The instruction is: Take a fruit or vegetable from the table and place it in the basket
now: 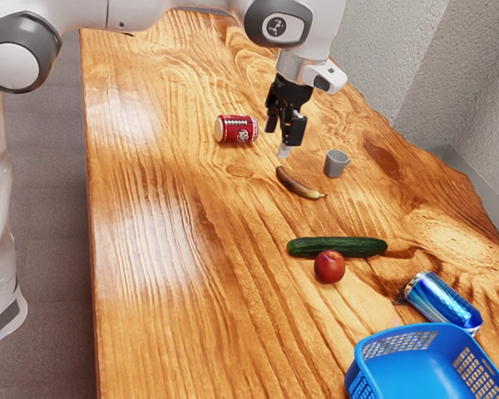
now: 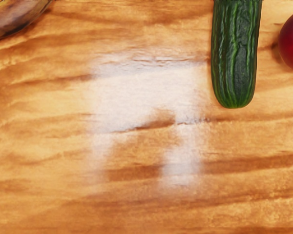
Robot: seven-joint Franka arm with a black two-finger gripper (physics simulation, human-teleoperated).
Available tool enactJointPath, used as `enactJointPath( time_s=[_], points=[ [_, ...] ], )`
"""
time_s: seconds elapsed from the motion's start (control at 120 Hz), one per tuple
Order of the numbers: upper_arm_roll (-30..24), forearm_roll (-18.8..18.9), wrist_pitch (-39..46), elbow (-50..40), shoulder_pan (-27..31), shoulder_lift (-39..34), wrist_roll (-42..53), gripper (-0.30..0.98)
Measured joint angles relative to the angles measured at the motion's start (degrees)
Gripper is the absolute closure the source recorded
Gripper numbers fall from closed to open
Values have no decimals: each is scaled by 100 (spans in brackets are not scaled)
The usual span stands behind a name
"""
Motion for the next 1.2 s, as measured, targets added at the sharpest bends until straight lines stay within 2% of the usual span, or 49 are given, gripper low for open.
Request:
enactJointPath(
  time_s=[0.008,0.033,0.058,0.108,0.183,0.342,0.4,0.467,0.575,0.633,0.8,0.95,1.067,1.2],
  points=[
    [0,0,2,0,0,0,0,0],
    [39,0,-125,1076,-33,584,-1,0],
    [64,0,-237,1757,1,955,-3,0],
    [93,0,-424,2455,180,1334,-5,0],
    [109,0,-631,2798,279,1521,-9,0],
    [122,-14,-888,2946,297,1576,-15,0],
    [101,-79,-1097,3715,305,1394,-25,0],
    [-149,-200,-1284,4121,311,1235,-51,0],
    [-989,-398,-1431,4211,252,1073,-211,0],
    [-1190,-482,-1433,4173,224,1129,-302,0],
    [-955,-426,-910,3862,287,2128,-468,0],
    [-949,111,-416,3851,-187,2949,-712,0],
    [-944,344,-172,3763,-269,3130,-876,0],
    [-940,437,-115,3710,-275,3112,-1057,0]
  ],
)
